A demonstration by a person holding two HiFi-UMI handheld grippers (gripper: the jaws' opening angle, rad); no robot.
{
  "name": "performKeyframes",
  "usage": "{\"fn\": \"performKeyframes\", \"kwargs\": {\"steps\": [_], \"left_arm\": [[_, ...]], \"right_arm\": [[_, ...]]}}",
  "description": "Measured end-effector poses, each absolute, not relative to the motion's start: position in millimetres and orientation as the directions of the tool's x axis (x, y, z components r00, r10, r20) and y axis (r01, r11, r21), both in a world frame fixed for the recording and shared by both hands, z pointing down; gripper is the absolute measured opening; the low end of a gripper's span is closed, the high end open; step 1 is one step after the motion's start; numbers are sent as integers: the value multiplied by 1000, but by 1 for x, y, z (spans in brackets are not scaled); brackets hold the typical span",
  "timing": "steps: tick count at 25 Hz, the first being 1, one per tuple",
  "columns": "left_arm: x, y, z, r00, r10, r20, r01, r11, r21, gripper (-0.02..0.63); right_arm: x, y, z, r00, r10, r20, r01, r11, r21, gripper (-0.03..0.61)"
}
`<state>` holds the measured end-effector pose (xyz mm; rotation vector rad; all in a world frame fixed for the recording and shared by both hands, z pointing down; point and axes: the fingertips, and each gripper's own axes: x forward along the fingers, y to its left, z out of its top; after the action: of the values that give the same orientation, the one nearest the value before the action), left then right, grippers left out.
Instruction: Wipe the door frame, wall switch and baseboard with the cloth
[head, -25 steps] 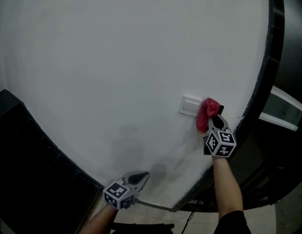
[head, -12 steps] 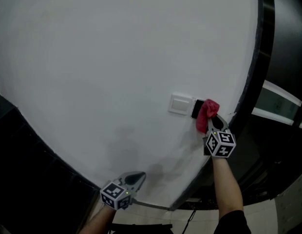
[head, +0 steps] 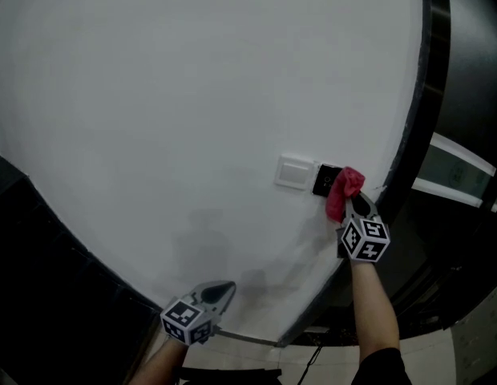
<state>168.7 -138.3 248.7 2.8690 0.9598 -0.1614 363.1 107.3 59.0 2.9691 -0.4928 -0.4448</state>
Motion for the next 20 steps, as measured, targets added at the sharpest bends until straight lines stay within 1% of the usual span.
{"fn": "performKeyframes", "kwargs": {"steps": [3,7,10,14,20], "left_arm": [[165,-140,249,793,595,-134,606,-792,70,-8],[161,-144,249,794,592,-137,604,-793,79,-8],[156,-153,253,806,573,-144,588,-804,91,-8],[156,-175,263,838,523,-154,541,-834,113,-8],[154,-222,276,900,379,-216,413,-899,145,-9]], "right_arm": [[363,112,60,912,-314,-263,-285,-948,144,51],[359,125,63,931,-257,-261,-233,-965,118,49],[338,120,80,915,-290,-279,-270,-957,110,49],[304,115,133,902,-351,-253,-331,-936,118,49],[252,92,240,902,-388,-188,-394,-919,11,49]]}}
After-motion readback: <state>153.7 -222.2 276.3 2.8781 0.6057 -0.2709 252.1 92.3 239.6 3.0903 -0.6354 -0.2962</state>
